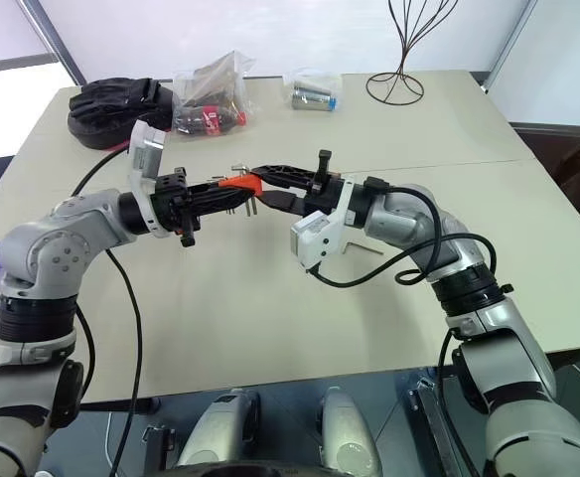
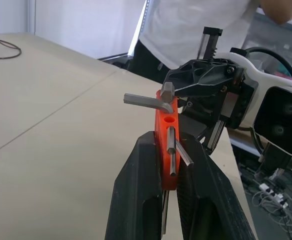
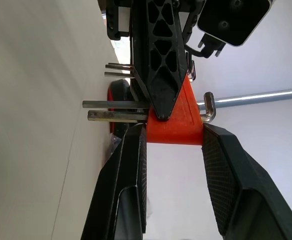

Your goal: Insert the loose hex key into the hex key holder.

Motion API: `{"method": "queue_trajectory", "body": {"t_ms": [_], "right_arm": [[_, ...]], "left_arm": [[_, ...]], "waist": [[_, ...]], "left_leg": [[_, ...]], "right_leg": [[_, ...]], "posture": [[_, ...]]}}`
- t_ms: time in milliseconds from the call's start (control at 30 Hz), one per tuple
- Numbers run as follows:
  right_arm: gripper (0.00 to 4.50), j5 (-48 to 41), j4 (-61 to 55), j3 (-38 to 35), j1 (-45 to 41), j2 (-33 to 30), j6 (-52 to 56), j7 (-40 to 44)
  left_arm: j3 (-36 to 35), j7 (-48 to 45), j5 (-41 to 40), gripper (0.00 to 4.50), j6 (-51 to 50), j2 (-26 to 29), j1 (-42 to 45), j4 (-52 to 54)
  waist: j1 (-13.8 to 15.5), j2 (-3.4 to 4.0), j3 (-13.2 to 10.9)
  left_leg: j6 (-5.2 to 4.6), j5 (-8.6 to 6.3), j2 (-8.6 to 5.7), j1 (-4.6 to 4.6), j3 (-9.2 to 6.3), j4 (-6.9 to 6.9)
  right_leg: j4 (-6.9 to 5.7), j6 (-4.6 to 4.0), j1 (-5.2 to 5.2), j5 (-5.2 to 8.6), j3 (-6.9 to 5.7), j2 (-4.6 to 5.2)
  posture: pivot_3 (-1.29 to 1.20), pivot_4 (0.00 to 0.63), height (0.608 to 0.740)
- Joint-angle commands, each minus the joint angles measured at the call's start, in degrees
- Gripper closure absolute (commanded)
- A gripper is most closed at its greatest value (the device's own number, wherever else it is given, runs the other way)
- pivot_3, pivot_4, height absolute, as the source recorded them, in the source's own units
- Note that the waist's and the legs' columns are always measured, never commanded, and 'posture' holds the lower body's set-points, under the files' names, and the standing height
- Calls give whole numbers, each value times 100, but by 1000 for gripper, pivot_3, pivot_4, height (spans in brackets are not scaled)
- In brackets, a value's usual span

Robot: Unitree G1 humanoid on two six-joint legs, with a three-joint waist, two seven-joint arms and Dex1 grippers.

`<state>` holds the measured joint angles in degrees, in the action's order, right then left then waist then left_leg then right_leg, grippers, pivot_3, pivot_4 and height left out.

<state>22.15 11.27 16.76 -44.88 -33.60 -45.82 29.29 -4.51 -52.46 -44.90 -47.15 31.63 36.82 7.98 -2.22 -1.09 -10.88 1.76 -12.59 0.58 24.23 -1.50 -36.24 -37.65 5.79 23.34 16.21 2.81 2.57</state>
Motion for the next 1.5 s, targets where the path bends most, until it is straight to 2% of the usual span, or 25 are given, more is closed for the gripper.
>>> {"method": "queue_trajectory", "body": {"t_ms": [33,67,100,267,433,567,667,767,900,1133,1433,1500], "right_arm": [[3492,-209,-297,23,11,-27,-62,154],[3492,-233,-293,28,9,-24,-57,189],[2435,-262,-288,34,6,-19,-45,231],[27,-248,-284,24,-7,-26,40,356],[27,-396,-157,75,43,-338,523,1018],[27,-1331,-75,-162,134,-668,1976,2055],[27,-1933,42,-366,29,-987,3807,3006],[27,-1994,23,-354,-17,-1208,4542,3435],[27,-1996,137,-257,-83,-1199,5861,3724],[27,-1901,353,16,-67,-1086,6863,4072],[27,-1570,1040,211,-158,-755,6805,3812],[573,-1505,1193,243,-177,-727,6727,3782]], "left_arm": [[-84,41,12,4419,154,-19,157,85],[-82,39,18,4419,157,-20,155,86],[-81,37,24,4500,158,-19,153,86],[-71,41,30,4500,169,-21,132,121],[-51,33,70,4500,215,-3,105,168],[-44,42,134,4500,296,32,84,216],[-40,60,164,4500,354,57,41,291],[-30,71,204,4500,391,61,-11,367],[-22,134,229,4500,450,59,-70,440],[-36,208,240,4500,473,102,-127,535],[-53,285,224,4500,461,164,-133,627],[-46,300,227,4500,462,165,-137,648]], "waist": [[-1,0,0],[-2,0,0],[-2,0,0],[-3,0,0],[23,0,0],[81,0,0],[112,2,-1],[148,2,-1],[129,2,-1],[135,2,-1],[132,2,-1],[131,2,-1]], "left_leg": [[0,0,0,0,0,0],[0,0,0,0,0,0],[0,0,0,0,0,0],[0,0,0,-2,0,0],[0,0,0,-2,0,-5],[0,0,-1,-4,-1,-11],[-1,0,-1,-7,1,-12],[-1,0,0,-8,0,-14],[-2,0,0,-9,1,-13],[-1,0,-3,-9,3,-14],[-1,0,-13,-8,3,-15],[-1,0,-13,-9,2,-16]], "right_leg": [[0,0,0,0,0,0],[0,0,0,0,0,0],[-1,0,0,0,0,0],[-3,0,0,0,0,-1],[-7,0,0,0,0,0],[-8,0,-7,0,-1,1],[-12,0,-7,0,0,0],[-16,-1,-7,1,-1,0],[-16,-1,-7,1,-1,-3],[-18,-1,-4,1,0,-3],[-18,0,-4,1,-1,-4],[-19,0,-5,1,-1,-4]], "posture": [[0,150,740],[0,150,740],[0,150,740],[0,150,740],[0,150,740],[0,150,740],[0,150,740],[0,150,740],[0,150,740],[0,150,740],[0,150,740],[0,150,740]]}}
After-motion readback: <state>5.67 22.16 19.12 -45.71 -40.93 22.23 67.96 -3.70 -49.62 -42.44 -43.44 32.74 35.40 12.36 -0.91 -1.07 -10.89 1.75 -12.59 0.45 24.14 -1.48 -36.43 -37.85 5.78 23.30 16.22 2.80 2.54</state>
